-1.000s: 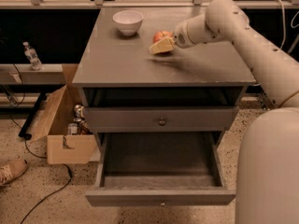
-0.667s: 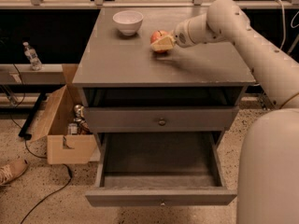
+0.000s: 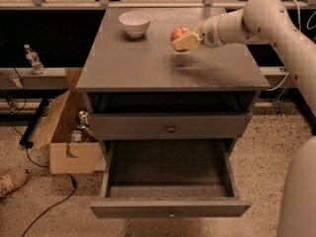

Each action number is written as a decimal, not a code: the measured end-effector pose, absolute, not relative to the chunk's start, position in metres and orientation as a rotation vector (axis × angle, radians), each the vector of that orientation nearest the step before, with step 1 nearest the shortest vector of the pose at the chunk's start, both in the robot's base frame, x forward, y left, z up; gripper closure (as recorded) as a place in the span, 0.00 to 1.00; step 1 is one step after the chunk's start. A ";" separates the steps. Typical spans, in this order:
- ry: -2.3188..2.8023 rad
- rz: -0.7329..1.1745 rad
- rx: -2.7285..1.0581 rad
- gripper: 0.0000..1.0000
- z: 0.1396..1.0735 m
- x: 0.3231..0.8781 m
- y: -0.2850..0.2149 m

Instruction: Place apple into middle drawer

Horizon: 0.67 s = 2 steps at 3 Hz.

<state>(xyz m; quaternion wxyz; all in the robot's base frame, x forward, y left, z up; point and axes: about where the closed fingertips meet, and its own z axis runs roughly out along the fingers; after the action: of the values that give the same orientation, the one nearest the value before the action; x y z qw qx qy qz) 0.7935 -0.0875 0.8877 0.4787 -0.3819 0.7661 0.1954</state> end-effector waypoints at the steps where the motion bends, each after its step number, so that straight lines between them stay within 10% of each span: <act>1: 1.872 0.477 -0.937 1.00 0.888 0.791 -0.091; 2: 1.872 0.477 -0.937 1.00 0.888 0.791 -0.091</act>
Offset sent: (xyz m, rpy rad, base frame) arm -0.0027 -0.0033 0.0003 -0.0030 0.0017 0.0028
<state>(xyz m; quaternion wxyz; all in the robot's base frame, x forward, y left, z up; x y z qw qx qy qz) 0.7908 -0.0907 0.8880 0.4771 -0.3835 0.7662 0.1953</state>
